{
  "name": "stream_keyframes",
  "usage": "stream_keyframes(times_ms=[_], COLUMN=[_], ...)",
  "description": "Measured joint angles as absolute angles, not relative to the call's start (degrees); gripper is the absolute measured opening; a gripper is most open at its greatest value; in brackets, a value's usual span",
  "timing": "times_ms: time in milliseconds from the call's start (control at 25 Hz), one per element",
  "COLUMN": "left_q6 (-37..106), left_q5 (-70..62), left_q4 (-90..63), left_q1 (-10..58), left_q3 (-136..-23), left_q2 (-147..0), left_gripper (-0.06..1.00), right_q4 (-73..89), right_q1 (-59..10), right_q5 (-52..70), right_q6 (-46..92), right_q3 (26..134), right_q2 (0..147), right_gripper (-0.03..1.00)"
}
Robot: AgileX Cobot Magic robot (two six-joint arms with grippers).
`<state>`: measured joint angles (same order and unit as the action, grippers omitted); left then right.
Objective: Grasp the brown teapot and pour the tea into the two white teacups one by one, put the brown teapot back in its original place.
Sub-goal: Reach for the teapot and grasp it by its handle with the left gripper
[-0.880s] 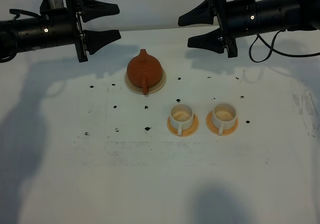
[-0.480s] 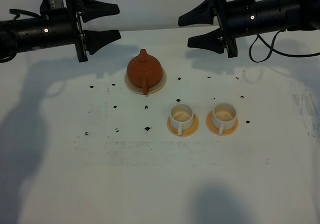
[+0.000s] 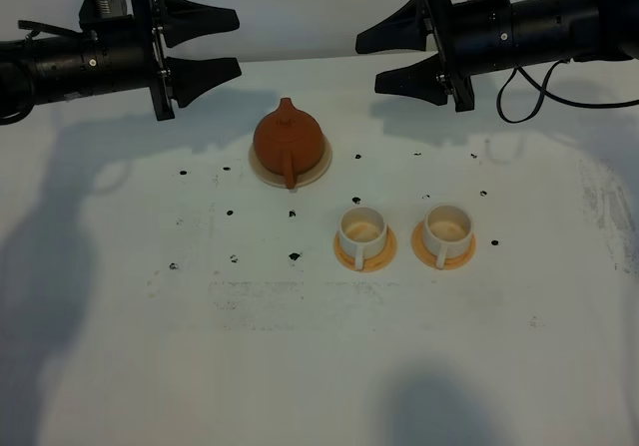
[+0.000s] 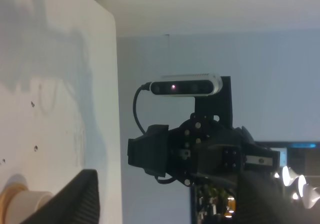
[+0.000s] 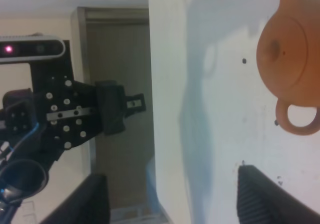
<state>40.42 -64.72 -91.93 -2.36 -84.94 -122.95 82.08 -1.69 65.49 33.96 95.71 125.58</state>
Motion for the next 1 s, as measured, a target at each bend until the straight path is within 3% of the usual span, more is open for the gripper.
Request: stream_keyframes(times_ms=[320, 1000], left_q6=[48.1, 51.01], left_q5=[-62.25, -48.71], left_q4=[-90.65, -72.34], left_q1=[-2.36, -1.04], left_q3=[-84.94, -85.04], left_q2=[-119.96, -109.99], left_gripper=[0.52, 0.51], right_q4=[77.71, 64.48], right_q1=[-1.69, -1.69], right_q5=[62.9, 55.37], right_q6=[35.72, 36.56], right_q3=[95.71, 95.71], right_q2=[125.46, 120.67], right_gripper=[0.5, 0.5])
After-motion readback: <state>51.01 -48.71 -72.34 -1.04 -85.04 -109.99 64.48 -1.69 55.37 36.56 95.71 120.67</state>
